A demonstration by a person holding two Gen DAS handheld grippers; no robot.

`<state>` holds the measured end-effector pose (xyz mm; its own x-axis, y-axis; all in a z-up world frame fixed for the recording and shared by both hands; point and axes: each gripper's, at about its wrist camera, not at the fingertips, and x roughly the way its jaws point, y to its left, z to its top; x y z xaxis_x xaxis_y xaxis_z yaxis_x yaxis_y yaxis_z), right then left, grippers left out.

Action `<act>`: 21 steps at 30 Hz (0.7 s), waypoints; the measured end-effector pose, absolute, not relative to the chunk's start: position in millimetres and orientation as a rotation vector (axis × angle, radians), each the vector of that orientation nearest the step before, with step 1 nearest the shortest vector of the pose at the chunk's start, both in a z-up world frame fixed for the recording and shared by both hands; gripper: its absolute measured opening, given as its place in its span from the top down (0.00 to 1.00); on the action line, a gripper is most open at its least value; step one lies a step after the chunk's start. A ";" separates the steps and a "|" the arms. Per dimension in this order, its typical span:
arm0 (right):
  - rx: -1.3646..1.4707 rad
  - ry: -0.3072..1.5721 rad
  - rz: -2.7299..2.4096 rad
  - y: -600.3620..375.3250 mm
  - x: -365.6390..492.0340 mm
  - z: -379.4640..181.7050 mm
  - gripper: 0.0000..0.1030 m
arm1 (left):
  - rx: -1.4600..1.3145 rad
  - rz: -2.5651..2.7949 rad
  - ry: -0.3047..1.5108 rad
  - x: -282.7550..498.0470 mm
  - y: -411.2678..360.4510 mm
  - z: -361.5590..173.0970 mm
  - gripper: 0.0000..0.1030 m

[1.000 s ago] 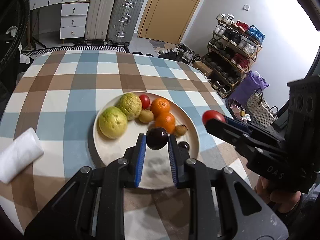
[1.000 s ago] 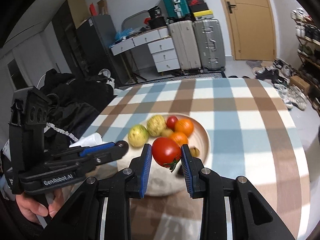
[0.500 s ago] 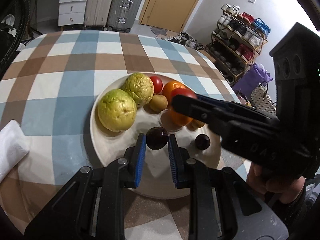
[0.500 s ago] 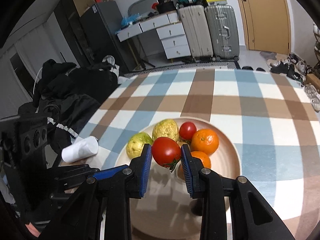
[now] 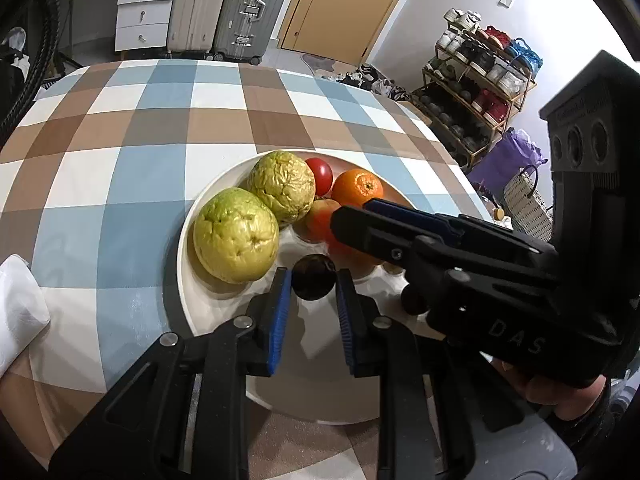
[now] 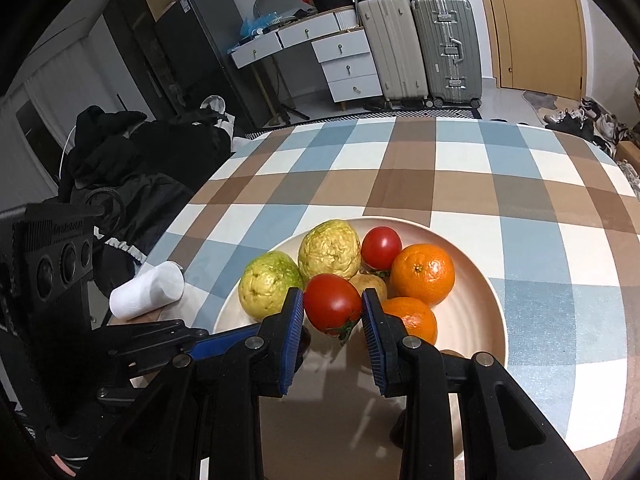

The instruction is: Organize fruits

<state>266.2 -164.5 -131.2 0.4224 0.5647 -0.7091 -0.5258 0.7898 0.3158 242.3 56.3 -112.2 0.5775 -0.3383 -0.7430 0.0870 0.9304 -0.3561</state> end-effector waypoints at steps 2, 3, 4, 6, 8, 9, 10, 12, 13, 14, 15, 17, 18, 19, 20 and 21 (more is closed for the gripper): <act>0.051 0.895 0.684 -165.8 265.4 -130.0 0.71 | -0.298 -0.259 0.923 242.3 56.8 -112.2 0.81; 0.053 0.889 0.685 -166.5 264.9 -129.1 0.70 | -0.297 -0.264 0.926 242.5 56.6 -112.4 0.80; 0.054 0.883 0.686 -166.7 264.0 -128.0 0.68 | -0.292 -0.265 0.928 242.2 55.9 -112.5 0.80; 0.050 0.871 0.682 -167.5 262.1 -125.6 0.65 | -0.288 -0.265 0.932 240.8 55.0 -112.5 0.80; 0.042 0.861 0.676 -168.7 259.3 -122.2 0.65 | -0.288 -0.267 0.927 237.1 54.6 -110.3 0.80; 0.040 0.850 0.673 -170.5 256.9 -119.1 0.65 | -0.284 -0.264 0.924 235.2 54.2 -108.6 0.79; 0.040 0.837 0.670 -172.9 254.4 -116.0 0.65 | -0.276 -0.261 0.921 232.5 53.5 -106.7 0.79; 0.046 0.810 0.661 -180.3 247.7 -108.0 0.65 | -0.260 -0.260 0.909 226.5 52.4 -102.1 0.79; 0.051 0.797 0.650 -184.9 244.0 -103.8 0.65 | -0.254 -0.254 0.899 222.9 52.5 -99.6 0.78; 0.059 0.785 0.625 -191.2 239.0 -97.5 0.64 | -0.250 -0.247 0.897 219.6 52.8 -96.9 0.78; 0.068 0.775 0.611 -195.3 235.8 -93.0 0.63 | -0.253 -0.240 0.894 216.5 53.6 -94.1 0.78; 0.093 0.725 0.593 -206.7 222.5 -78.1 0.54 | -0.263 -0.221 0.879 208.0 55.6 -85.1 0.75; 0.100 0.689 0.585 -212.2 214.1 -69.7 0.51 | -0.263 -0.213 0.867 204.2 56.1 -80.0 0.73; 0.101 0.649 0.573 -217.1 205.1 -61.9 0.48 | -0.258 -0.203 0.849 198.7 56.1 -73.0 0.67; 0.098 0.605 0.559 -222.3 194.9 -53.1 0.45 | -0.251 -0.187 0.824 192.2 56.0 -64.4 0.57; 0.095 0.565 0.550 -226.6 185.1 -45.4 0.41 | -0.246 -0.176 0.800 186.2 56.1 -56.7 0.52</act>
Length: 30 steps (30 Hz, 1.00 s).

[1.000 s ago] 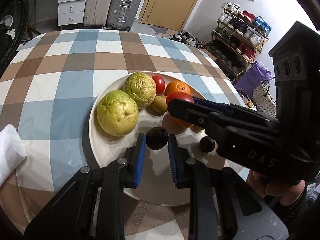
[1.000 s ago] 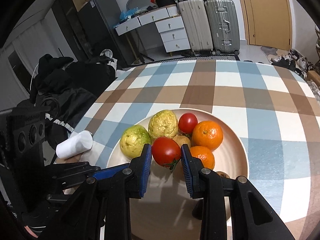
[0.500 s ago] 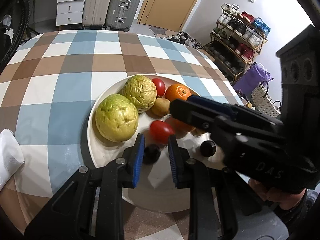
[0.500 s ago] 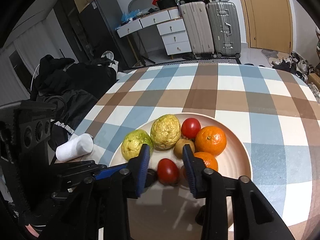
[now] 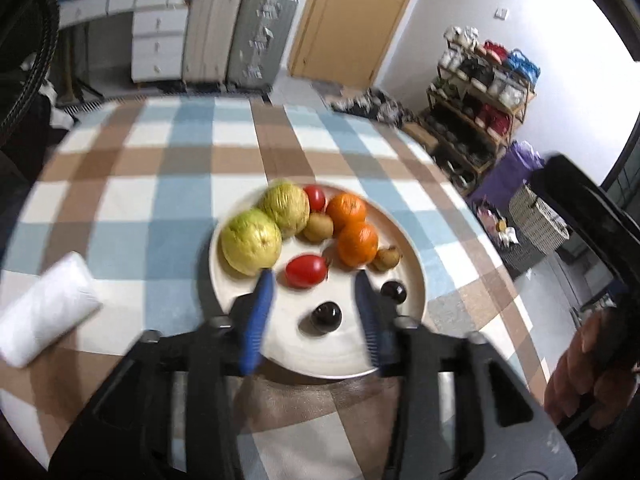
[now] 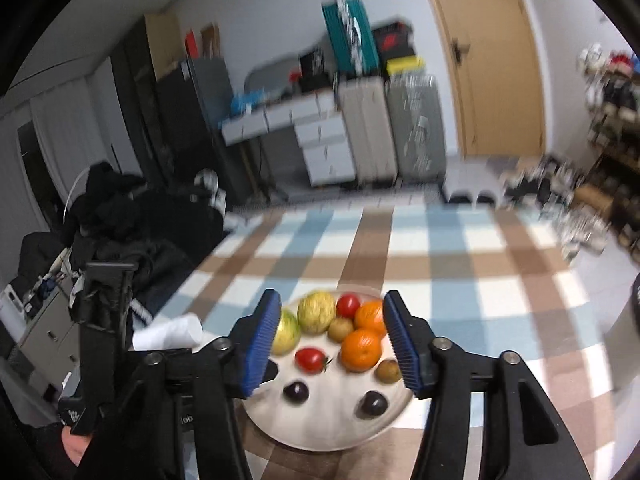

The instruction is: Organize fruits

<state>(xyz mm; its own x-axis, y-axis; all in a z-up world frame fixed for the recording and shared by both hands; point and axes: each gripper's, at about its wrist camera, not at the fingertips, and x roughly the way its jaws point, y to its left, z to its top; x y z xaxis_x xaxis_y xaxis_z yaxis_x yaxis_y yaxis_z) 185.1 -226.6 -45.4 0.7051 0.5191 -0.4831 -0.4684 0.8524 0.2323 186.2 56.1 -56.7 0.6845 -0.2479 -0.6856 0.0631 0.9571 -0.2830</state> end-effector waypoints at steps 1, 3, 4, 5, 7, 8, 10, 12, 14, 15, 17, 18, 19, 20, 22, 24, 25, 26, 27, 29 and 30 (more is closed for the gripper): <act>0.093 0.528 0.543 -230.0 176.0 -38.9 0.31 | -0.237 -0.161 0.767 178.8 55.8 -47.3 0.41; 0.106 0.431 0.538 -239.8 152.8 -26.0 0.20 | -0.216 -0.106 0.694 163.1 55.7 -27.1 0.26; 0.111 0.391 0.529 -243.6 142.6 -20.8 0.16 | -0.210 -0.086 0.665 156.3 56.1 -18.9 0.19; 0.115 0.364 0.519 -246.7 134.2 -16.6 0.13 | -0.204 -0.066 0.630 148.4 56.4 -9.5 0.18; 0.127 0.300 0.508 -252.8 114.7 -7.1 0.05 | -0.184 -0.048 0.567 132.5 55.8 8.2 0.18; 0.138 0.268 0.504 -256.1 104.4 -2.3 0.02 | -0.165 -0.048 0.537 125.1 55.1 17.2 0.18; 0.179 0.196 0.516 -263.0 82.0 8.7 0.00 | -0.114 -0.009 0.476 109.3 51.6 33.6 0.14; 0.196 0.119 0.517 -266.5 60.3 18.8 0.00 | -0.084 0.033 0.435 95.0 49.1 47.5 0.03; 0.177 0.039 0.502 -265.5 39.7 27.6 0.00 | -0.069 0.071 0.367 75.2 48.1 61.6 0.01; 0.159 0.004 0.493 -263.9 30.5 31.1 0.00 | -0.064 0.083 0.338 66.8 48.2 67.3 0.01; 0.106 -0.063 0.467 -258.6 12.1 37.0 0.00 | -0.054 0.105 0.291 49.9 47.8 79.3 0.01; 0.077 -0.095 0.448 -255.5 3.3 39.9 0.00 | -0.051 0.113 0.274 42.3 47.7 84.6 0.01; 0.059 -0.114 0.436 -254.5 -4.1 42.7 0.00 | -0.048 0.124 0.253 34.9 48.4 89.8 0.01; 0.037 -0.136 0.426 -252.1 -12.4 45.9 0.00 | -0.046 0.132 0.229 26.9 48.8 95.1 0.01; 0.022 -0.158 0.422 -249.4 -22.6 50.5 0.00 | -0.039 0.144 0.186 10.7 48.0 105.1 0.01; 0.005 -0.169 0.417 -248.2 -32.7 53.7 0.00 | -0.040 0.143 0.144 -5.0 48.4 114.5 0.01; -0.005 -0.175 0.412 -247.4 -36.7 56.0 0.00 | -0.041 0.140 0.121 -12.8 49.0 119.4 0.01; -0.017 -0.181 0.408 -247.0 -42.1 57.3 0.00 | -0.041 0.143 0.099 -20.0 49.5 124.5 0.01; -0.030 -0.188 0.401 -246.8 -48.8 58.0 0.00 | -0.039 0.144 0.083 -26.1 49.4 129.3 0.01; -0.047 -0.193 0.386 -246.9 -56.4 58.6 0.00 | -0.040 0.142 0.046 -38.7 50.9 135.4 0.01; -0.053 -0.191 0.380 -247.3 -59.7 58.6 0.00 | -0.042 0.142 0.028 -42.8 51.3 137.2 0.01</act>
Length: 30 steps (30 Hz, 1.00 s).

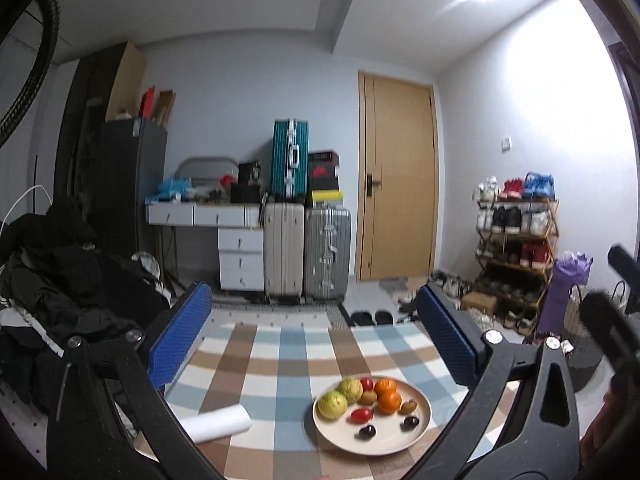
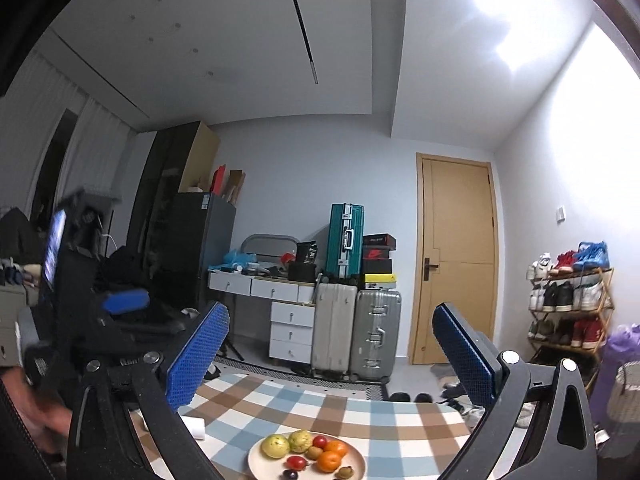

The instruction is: Organize fruits

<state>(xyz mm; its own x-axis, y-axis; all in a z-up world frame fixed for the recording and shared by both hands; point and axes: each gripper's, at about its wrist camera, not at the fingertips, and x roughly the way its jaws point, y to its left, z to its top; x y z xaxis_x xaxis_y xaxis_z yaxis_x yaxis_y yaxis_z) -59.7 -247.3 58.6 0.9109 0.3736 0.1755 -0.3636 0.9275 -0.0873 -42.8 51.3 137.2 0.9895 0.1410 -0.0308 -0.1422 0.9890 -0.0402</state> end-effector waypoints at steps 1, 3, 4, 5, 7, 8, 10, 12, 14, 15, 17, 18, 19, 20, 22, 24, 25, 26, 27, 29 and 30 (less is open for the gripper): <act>-0.057 -0.187 0.372 -247.7 -61.9 58.6 0.00 | -0.043 0.137 0.007 -48.8 52.1 137.5 0.01; -0.062 -0.180 0.355 -249.1 -63.2 56.3 0.00 | -0.040 0.132 -0.041 -59.2 53.5 134.2 0.01; -0.065 -0.181 0.345 -249.1 -62.8 54.8 0.00 | -0.033 0.139 -0.064 -64.4 54.0 130.7 0.01; -0.068 -0.184 0.334 -250.0 -64.1 52.1 0.00 | -0.027 0.151 -0.079 -68.5 54.7 126.1 0.01; -0.076 -0.166 0.323 -250.0 -60.3 46.0 0.00 | -0.023 0.165 -0.098 -74.6 56.9 114.4 0.01; -0.081 -0.152 0.316 -250.2 -59.0 42.7 0.00 | -0.025 0.175 -0.098 -76.2 58.5 107.5 0.01; -0.078 -0.136 0.308 -253.6 -55.5 34.2 0.00 | -0.033 0.183 -0.084 -76.7 63.1 91.7 0.01; -0.068 -0.130 0.292 -258.3 -54.5 25.2 0.00 | -0.046 0.186 -0.058 -76.6 67.5 79.6 0.01; -0.062 -0.124 0.281 -263.1 -55.3 16.5 0.00 | -0.052 0.180 -0.043 -74.2 70.5 65.9 0.01; -0.062 -0.117 0.279 -263.9 -51.0 11.2 0.00 | -0.048 0.183 -0.037 -70.3 71.5 59.5 0.01; -0.066 -0.101 0.258 -264.8 -44.2 1.0 0.00 | -0.032 0.188 -0.018 -65.2 71.4 45.4 0.01; -0.072 -0.089 0.246 -264.9 -39.6 -5.0 0.00 | -0.029 0.189 -0.004 -62.7 71.3 39.1 0.01; -0.075 -0.073 0.241 -264.8 -33.9 -9.6 0.00 | -0.036 0.189 0.013 -58.9 72.0 31.9 0.01; -0.073 -0.055 0.242 -265.4 -28.9 -15.3 0.00 | -0.051 0.183 0.030 -51.8 73.5 23.7 0.01; -0.064 -0.041 0.245 -266.5 -20.1 -26.7 0.00 | -0.079 0.185 0.063 -39.3 77.2 8.3 0.01; -0.069 -0.025 0.243 -265.2 -10.9 -36.9 0.00 | -0.098 0.177 0.087 -28.8 80.3 -4.2 0.01; -0.072 -0.015 0.243 -264.4 -6.8 -41.7 0.00 | -0.105 0.174 0.096 -23.6 81.4 -8.8 0.01; -0.074 -0.004 0.241 -263.8 -2.4 -47.2 0.00 | -0.104 0.175 0.112 -18.3 82.3 -14.2 0.01; -0.074 0.010 0.243 -263.4 2.3 -52.7 0.00 | -0.099 0.177 0.125 -13.3 83.0 -18.0 0.01; -0.072 0.029 0.255 -262.5 11.3 -61.2 0.00 | -0.075 0.181 0.153 -2.0 81.8 -26.5 0.01; -0.073 0.038 0.259 -261.5 16.5 -65.9 0.00 | -0.066 0.182 0.160 2.2 81.2 -30.6 0.01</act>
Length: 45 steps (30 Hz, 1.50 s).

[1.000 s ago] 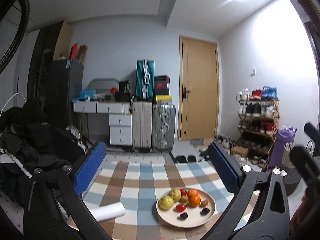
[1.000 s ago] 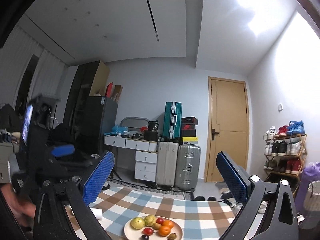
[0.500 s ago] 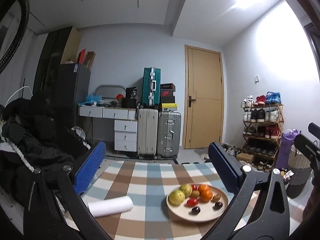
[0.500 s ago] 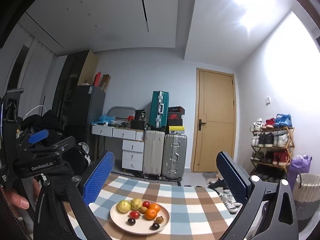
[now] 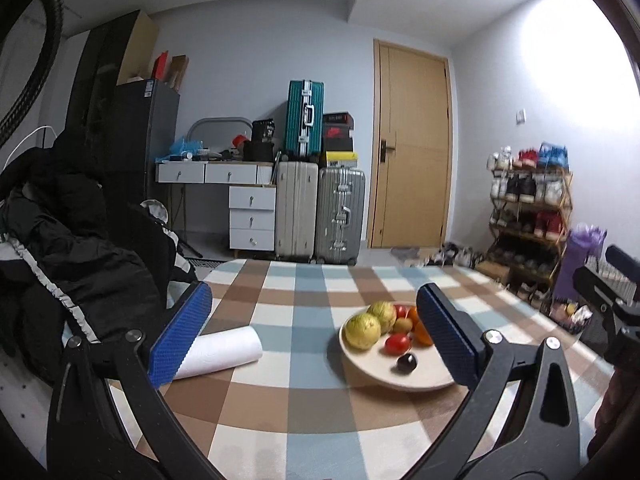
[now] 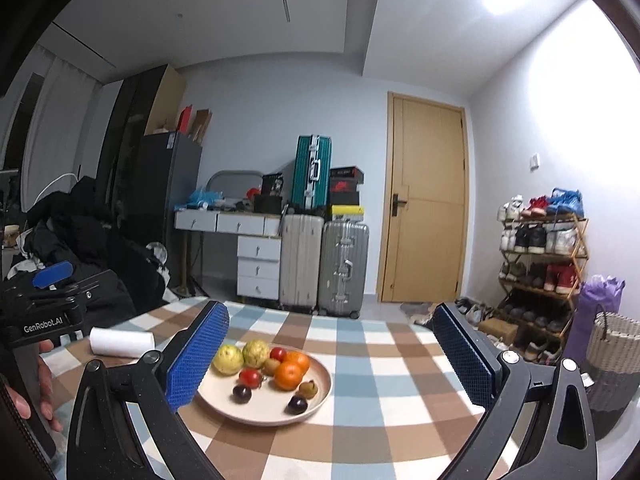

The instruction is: Organize fruits

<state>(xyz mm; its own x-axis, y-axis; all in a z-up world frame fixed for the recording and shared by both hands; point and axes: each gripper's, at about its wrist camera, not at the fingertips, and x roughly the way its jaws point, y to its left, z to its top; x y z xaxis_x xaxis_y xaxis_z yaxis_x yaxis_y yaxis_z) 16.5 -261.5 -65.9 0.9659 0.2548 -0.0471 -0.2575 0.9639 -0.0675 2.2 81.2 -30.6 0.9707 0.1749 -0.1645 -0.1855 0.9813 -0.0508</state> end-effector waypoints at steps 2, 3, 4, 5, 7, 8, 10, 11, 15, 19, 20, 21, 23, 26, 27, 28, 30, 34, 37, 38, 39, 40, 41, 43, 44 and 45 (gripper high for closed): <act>-0.076 0.059 0.268 -259.7 25.7 -73.0 0.00 | -0.051 0.180 0.177 13.6 79.0 -37.9 0.01; -0.073 0.068 0.274 -258.7 29.0 -76.0 0.00 | -0.044 0.182 0.183 16.8 78.6 -40.9 0.01; -0.070 0.075 0.279 -258.4 32.6 -78.9 0.00 | -0.038 0.184 0.188 20.9 78.3 -44.6 0.01; -0.067 0.084 0.281 -258.2 36.2 -81.8 0.00 | -0.036 0.185 0.191 24.0 78.1 -46.7 0.01; -0.063 0.104 0.288 -257.9 43.3 -87.6 0.00 | -0.034 0.184 0.200 28.8 78.6 -51.4 0.01; -0.061 0.114 0.289 -257.8 46.7 -90.7 0.00 | -0.032 0.183 0.206 32.9 78.9 -55.8 0.01; -0.067 0.131 0.288 -257.2 51.4 -97.1 0.00 | -0.025 0.183 0.219 38.5 78.8 -60.4 0.01; -0.071 0.139 0.288 -256.5 52.7 -99.1 0.00 | -0.020 0.184 0.228 41.8 78.1 -63.0 0.01; -0.078 0.191 0.297 -254.2 61.4 -108.1 0.00 | -0.023 0.179 0.282 54.2 79.3 -69.6 0.01; -0.054 0.251 0.310 -255.0 76.2 -114.2 0.00 | -0.040 0.176 0.347 69.4 82.8 -77.8 0.01; -0.049 0.278 0.310 -255.1 81.8 -116.8 0.00 | -0.042 0.173 0.353 71.2 83.2 -78.3 0.01; -0.045 0.301 0.308 -254.8 84.7 -117.2 0.00 | -0.039 0.179 0.356 72.6 83.1 -78.7 0.01; -0.030 0.333 0.299 -256.6 91.9 -119.1 0.00 | -0.029 0.189 0.357 74.5 81.6 -79.8 0.01; -0.022 0.331 0.294 -258.5 92.6 -120.2 0.00 | -0.017 0.203 0.359 77.9 79.8 -81.7 0.01; -0.024 0.325 0.295 -258.5 90.9 -120.2 0.00 | -0.017 0.205 0.362 74.3 80.1 -80.2 0.01; -0.030 0.320 0.297 -257.2 90.1 -120.6 0.00 | -0.019 0.207 0.366 74.6 80.2 -80.9 0.01; -0.037 0.315 0.303 -255.9 86.9 -120.3 0.00 | -0.026 0.199 0.363 72.0 81.2 -80.0 0.01; -0.029 0.329 0.297 -258.0 89.3 -120.5 0.00 | -0.031 0.196 0.325 65.3 81.6 -77.7 0.01; -0.029 0.340 0.297 -257.8 91.0 -120.1 0.00 | -0.029 0.200 0.319 63.2 81.4 -76.5 0.01; -0.030 0.338 0.300 -257.5 90.6 -120.3 0.00 | -0.032 0.200 0.318 62.7 82.2 -75.9 0.01; -0.030 0.336 0.303 -258.1 89.6 -119.7 0.00 | -0.030 0.199 0.317 62.9 81.9 -75.6 0.01; -0.031 0.331 0.306 -257.9 88.6 -119.3 0.00 | -0.027 0.199 0.318 63.4 82.2 -75.7 0.01; -0.032 0.327 0.307 -257.8 87.8 -119.2 0.00 | -0.025 0.198 0.318 64.9 82.8 -76.6 0.01; -0.033 0.324 0.306 -257.6 86.7 -119.1 0.00 | -0.032 0.197 0.318 63.9 84.2 -76.6 0.01; -0.032 0.323 0.306 -257.6 86.6 -119.1 0.00 | -0.030 0.200 0.318 62.9 82.1 -75.7 0.01; -0.032 0.323 0.305 -257.4 86.6 -119.1 0.00 | -0.029 0.200 0.318 62.9 82.3 -75.6 0.01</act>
